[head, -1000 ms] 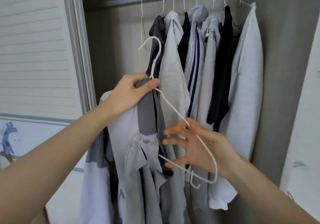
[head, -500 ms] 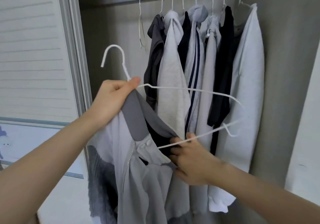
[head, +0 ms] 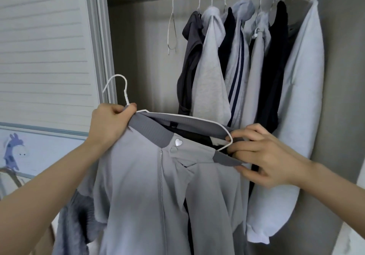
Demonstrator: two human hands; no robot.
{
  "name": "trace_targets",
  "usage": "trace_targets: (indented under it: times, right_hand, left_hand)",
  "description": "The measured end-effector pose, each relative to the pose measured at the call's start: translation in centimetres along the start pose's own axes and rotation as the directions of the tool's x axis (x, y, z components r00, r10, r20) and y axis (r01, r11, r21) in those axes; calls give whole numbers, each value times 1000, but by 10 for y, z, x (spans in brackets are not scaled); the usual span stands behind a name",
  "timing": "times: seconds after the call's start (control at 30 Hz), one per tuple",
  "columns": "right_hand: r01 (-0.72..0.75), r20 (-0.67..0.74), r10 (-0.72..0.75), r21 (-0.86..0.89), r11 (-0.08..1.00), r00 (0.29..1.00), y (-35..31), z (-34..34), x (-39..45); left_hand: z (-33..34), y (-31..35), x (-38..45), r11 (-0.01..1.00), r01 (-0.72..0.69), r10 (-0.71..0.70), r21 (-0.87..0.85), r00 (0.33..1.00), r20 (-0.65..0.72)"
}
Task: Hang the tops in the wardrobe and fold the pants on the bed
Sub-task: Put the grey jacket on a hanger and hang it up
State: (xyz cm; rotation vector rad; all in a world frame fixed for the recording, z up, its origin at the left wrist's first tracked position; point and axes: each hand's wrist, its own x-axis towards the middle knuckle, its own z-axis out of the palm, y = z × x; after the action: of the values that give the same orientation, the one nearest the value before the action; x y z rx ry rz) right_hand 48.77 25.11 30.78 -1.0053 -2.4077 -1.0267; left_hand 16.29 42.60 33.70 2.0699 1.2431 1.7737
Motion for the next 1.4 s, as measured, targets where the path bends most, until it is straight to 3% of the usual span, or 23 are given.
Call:
trace_targets:
  times: [0.3,0.6,0.7,0.8,0.9,1.07,1.13,1.23,1.33,1.4]
  right_hand:
    - [63,157,-57,-36,997,986,-3,-7,9]
    - [-30,135,29,7,1000,990,9,-12,5]
    - [-168,92,156,130,977,983,23,-20,5]
    - [-339,-10,360,312,888,933,31,-26,22]
    - [-458,-27,533,476,751,846,17,-18,62]
    - [-465,53,565,634,618,823,-18,13,106]
    - [-480,19,656,698,531,754,-11,14,102]
    - [-443,-3,763,813,379,647,16,5,84]
    - [-423,159,711,881,211,685,40,-3,65]
    - [-518,220,713,824,230,666,54,1,56]
  left_hand:
    - [13,-9,-1,997,78,-76,26,996,-56]
    - [18,-11,-4,991,-78,91,105,988,-126]
    - [16,-8,-12,917,-274,304,291,951,-61]
    - [19,5,-26,861,-368,386,351,922,22]
    - [34,36,-33,908,-348,346,235,937,51]
    - [50,60,-40,914,-405,400,29,910,110]
    - [43,46,-36,911,-413,406,15,901,154]
    - [24,9,-26,937,-338,315,85,926,208]
    - [11,-18,-14,986,-128,146,-102,971,190]
    - [10,-22,-8,981,-84,111,-177,982,150]
